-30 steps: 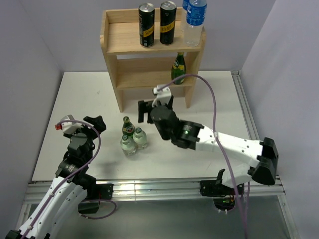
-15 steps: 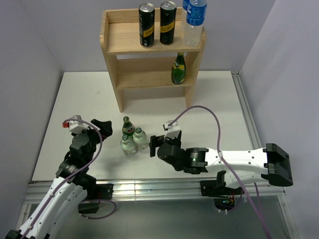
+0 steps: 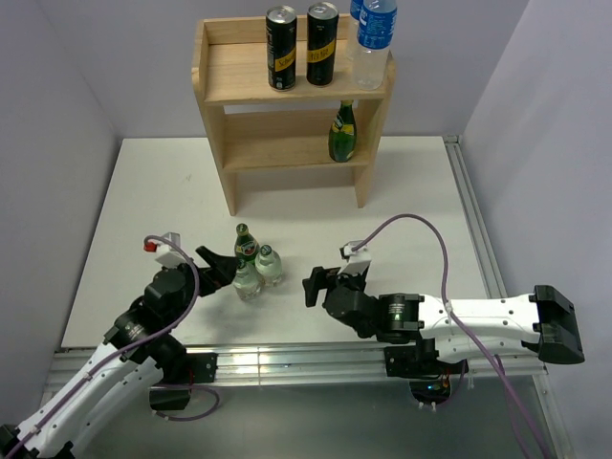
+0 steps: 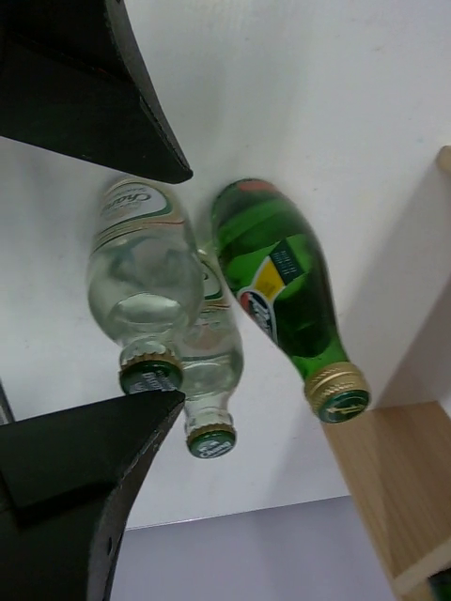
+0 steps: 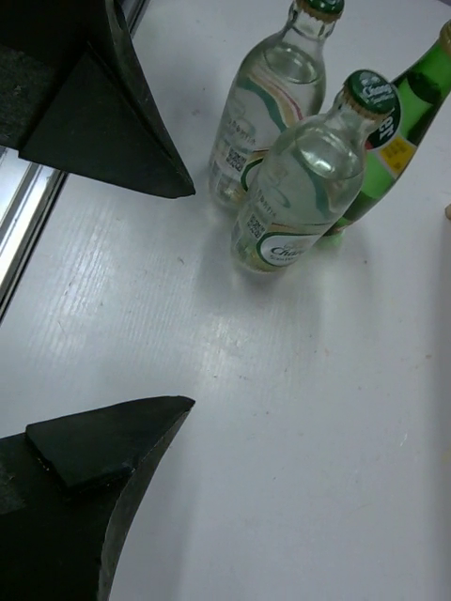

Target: Place and organize the beverage onto the shelf

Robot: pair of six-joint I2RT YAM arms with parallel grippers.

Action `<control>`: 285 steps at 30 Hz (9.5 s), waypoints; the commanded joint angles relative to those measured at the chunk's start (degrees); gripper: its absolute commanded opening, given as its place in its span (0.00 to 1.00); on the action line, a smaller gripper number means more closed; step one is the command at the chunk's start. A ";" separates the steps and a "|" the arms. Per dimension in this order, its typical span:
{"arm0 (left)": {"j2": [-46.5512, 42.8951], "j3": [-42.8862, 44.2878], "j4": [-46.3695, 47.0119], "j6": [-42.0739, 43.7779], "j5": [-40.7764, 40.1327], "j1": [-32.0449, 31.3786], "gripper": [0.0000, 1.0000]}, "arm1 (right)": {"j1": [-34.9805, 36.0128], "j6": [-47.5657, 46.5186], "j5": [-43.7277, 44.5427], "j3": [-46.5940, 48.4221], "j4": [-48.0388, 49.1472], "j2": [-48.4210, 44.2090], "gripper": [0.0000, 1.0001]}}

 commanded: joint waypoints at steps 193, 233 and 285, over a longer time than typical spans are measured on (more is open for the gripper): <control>79.15 63.12 38.00 38.35 -15.61 8.65 0.09 | -1.53 4.79 2.35 -13.78 6.96 -4.32 0.91; 67.55 53.02 34.05 37.03 -18.42 6.63 0.99 | -1.53 4.26 1.21 -13.52 8.72 -2.83 0.91; 56.03 9.77 19.80 -6.84 -47.34 -42.15 0.98 | -1.44 8.74 4.46 -14.04 1.34 -7.14 0.91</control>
